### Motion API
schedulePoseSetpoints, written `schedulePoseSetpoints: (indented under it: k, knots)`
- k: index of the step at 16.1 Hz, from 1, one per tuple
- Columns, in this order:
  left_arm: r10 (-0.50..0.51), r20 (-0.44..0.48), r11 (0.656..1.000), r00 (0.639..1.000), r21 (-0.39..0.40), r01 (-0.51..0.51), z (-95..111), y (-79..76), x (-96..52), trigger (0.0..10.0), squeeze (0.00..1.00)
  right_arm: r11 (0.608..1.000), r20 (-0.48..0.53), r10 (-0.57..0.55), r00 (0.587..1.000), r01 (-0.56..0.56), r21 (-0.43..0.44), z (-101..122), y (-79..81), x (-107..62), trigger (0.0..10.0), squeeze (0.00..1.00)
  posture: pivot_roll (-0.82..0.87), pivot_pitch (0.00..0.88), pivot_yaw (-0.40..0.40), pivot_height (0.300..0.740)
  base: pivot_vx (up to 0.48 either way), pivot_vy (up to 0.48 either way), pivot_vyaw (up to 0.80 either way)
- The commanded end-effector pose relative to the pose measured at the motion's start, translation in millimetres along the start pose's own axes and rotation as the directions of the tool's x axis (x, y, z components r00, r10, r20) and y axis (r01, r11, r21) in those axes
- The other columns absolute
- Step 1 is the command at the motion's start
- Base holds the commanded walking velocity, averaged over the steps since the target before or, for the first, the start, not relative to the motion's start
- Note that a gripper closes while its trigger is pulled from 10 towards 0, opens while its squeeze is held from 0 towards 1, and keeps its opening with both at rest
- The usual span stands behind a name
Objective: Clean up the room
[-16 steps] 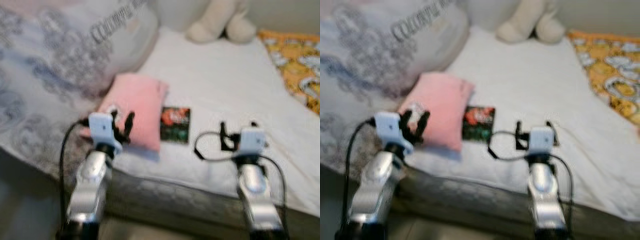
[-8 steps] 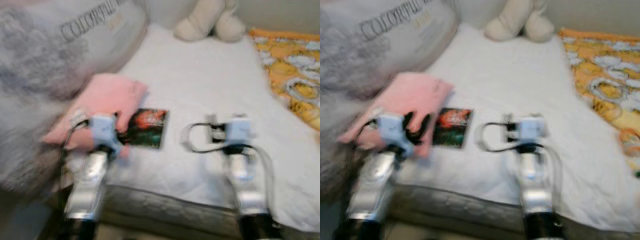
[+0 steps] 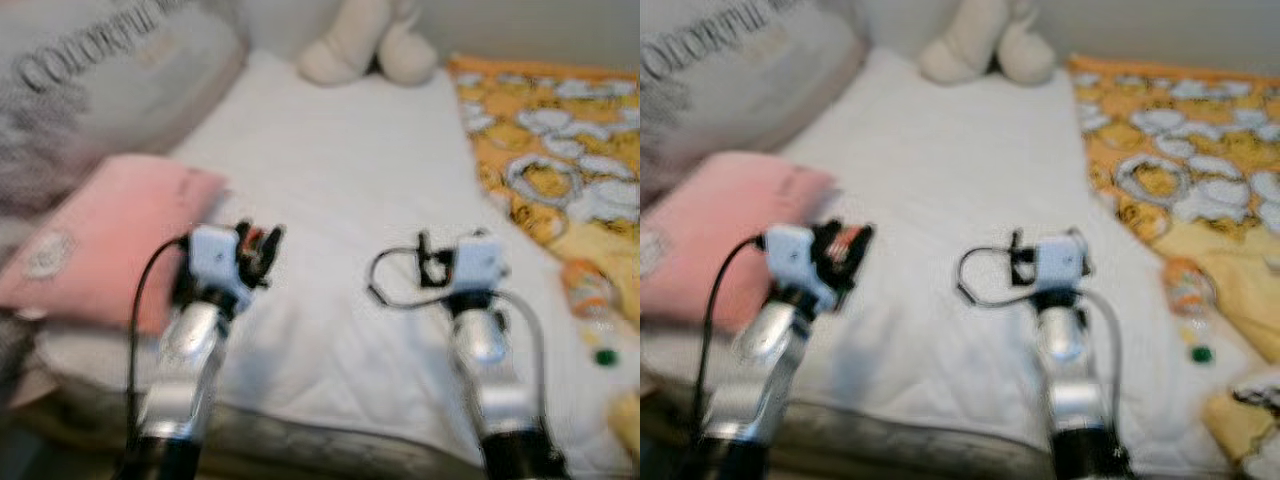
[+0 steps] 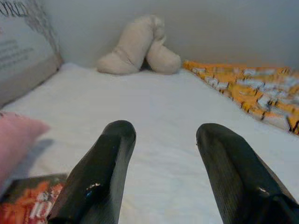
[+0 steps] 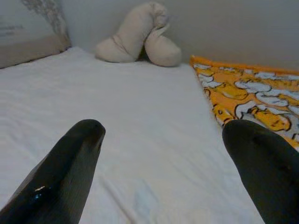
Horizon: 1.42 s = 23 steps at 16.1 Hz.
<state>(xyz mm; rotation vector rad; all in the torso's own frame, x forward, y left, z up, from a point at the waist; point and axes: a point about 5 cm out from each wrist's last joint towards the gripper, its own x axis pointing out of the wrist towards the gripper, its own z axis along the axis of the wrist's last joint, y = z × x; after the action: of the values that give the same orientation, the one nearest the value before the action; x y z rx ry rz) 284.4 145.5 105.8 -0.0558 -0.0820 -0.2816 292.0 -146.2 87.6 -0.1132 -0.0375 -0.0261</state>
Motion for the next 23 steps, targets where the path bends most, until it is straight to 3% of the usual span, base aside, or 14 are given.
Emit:
schedulePoseSetpoints:
  k: [1, 5, 10, 12, 15, 18, 23]
  knots:
    - [-0.026, 0.021, 1.0, 0.999, -0.003, 0.026, 3.9, -6.5, 3.2, 10.0, 0.0, 1.0, 0.011, -0.011, 1.0, 0.011, -0.013, 2.1, -6.2, 0.8, 10.0, 0.0, -0.07, 0.0, 0.037, 0.702, 0.259, -0.401, 0.0]
    - [-0.063, 0.037, 0.998, 0.997, 0.004, 0.063, 5.2, -11.5, 3.8, 10.0, 0.0, 0.999, -0.009, -0.048, 0.999, 0.048, -0.005, -0.8, -11.0, 2.4, 10.0, 0.0, -0.07, 0.0, 0.042, 0.702, 0.194, -0.406, 0.0]
    - [-0.094, 0.031, 0.995, 0.995, -0.009, 0.095, 4.5, -15.0, 1.7, 10.0, 0.0, 0.966, -0.134, -0.252, 0.958, 0.258, 0.027, -20.2, -44.8, -0.6, 10.0, 0.0, -0.07, 0.0, 0.051, 0.702, 0.0, -0.436, 0.0]
    - [-0.11, 0.021, 0.994, 0.994, -0.008, 0.11, 3.3, -16.9, 0.4, 10.0, 0.0, 0.96, -0.148, -0.277, 0.949, 0.281, 0.012, -23.7, -51.1, -1.0, 10.0, 0.0, -0.07, 0.0, 0.057, 0.702, 0.0, -0.444, 0.0]
    - [-0.137, 0.022, 0.99, 0.99, -0.009, 0.137, 3.8, -19.2, 1.4, 10.0, 0.0, 0.976, -0.114, -0.217, 0.969, 0.219, 0.006, -18.2, -38.2, -1.5, 10.0, 0.0, -0.07, 0.0, 0.058, 0.702, 0.08, -0.432, 0.0]
    - [-0.101, 0.004, 0.995, 0.995, 0.02, 0.101, 3.0, -15.1, 5.8, 10.0, 0.0, 0.982, -0.1, -0.183, 0.978, 0.186, 0.018, -15.6, -30.0, 2.8, 10.0, 0.0, -0.07, 0.0, 0.059, 0.702, 0.0, 0.0, 0.0]
    - [-0.117, 0.003, 0.993, 0.993, 0.008, 0.117, 2.9, -17.1, 7.2, 10.0, 0.0, 0.988, -0.073, -0.154, 0.985, 0.155, 0.005, -10.3, -26.4, 6.6, 10.0, 0.0, -0.07, 0.0, 0.058, 0.702, 0.0, 0.0, 0.0]
